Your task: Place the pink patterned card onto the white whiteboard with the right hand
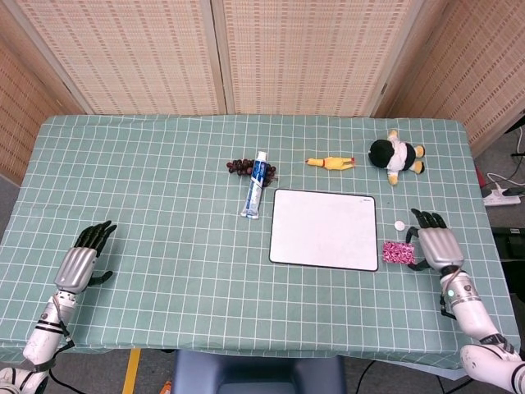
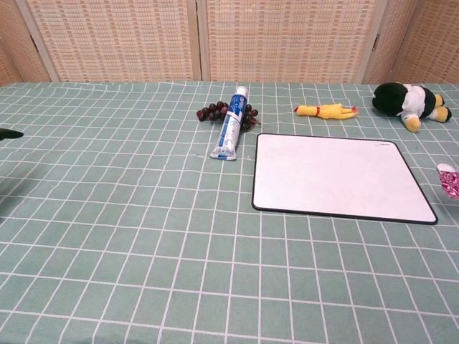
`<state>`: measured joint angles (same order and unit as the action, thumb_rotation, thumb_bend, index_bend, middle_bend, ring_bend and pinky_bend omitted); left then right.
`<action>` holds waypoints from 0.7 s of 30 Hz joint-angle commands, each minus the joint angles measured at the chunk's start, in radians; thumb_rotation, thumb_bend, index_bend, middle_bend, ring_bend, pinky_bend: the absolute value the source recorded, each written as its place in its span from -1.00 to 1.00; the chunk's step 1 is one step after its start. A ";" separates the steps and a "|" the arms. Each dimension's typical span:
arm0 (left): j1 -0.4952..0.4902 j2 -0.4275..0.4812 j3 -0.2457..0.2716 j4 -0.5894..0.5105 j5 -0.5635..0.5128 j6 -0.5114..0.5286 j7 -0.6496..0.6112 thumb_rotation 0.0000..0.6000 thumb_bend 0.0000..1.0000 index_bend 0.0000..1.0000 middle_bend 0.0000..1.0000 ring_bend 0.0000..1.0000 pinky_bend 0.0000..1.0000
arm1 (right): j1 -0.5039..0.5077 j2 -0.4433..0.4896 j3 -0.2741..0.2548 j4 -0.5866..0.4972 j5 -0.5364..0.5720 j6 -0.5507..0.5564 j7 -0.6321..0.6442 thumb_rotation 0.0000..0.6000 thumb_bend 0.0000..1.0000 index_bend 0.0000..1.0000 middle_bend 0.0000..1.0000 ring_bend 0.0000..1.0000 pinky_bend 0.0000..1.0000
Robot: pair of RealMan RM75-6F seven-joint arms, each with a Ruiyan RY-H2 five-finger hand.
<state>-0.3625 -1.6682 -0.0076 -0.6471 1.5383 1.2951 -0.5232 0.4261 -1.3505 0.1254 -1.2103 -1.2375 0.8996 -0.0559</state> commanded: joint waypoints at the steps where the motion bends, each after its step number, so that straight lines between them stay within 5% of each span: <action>1: 0.000 0.001 -0.001 0.000 -0.001 0.000 0.001 1.00 -0.69 -1.00 -1.00 -1.00 -1.00 | 0.039 -0.006 0.027 -0.014 0.015 -0.025 -0.009 1.00 -0.97 -0.01 -1.00 -1.00 -1.00; 13: 0.003 0.007 -0.010 0.001 -0.012 0.000 -0.019 1.00 -0.69 -1.00 -1.00 -1.00 -1.00 | 0.225 -0.157 0.112 0.087 0.178 -0.201 -0.090 1.00 -0.95 -0.01 -1.00 -1.00 -1.00; 21: 0.005 0.010 -0.012 0.006 -0.016 -0.003 -0.033 1.00 -0.69 -1.00 -1.00 -1.00 -1.00 | 0.291 -0.229 0.123 0.170 0.234 -0.264 -0.088 1.00 -0.95 -0.02 -1.00 -1.00 -1.00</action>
<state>-0.3571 -1.6584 -0.0201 -0.6415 1.5226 1.2923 -0.5562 0.7118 -1.5738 0.2470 -1.0450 -1.0060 0.6402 -0.1461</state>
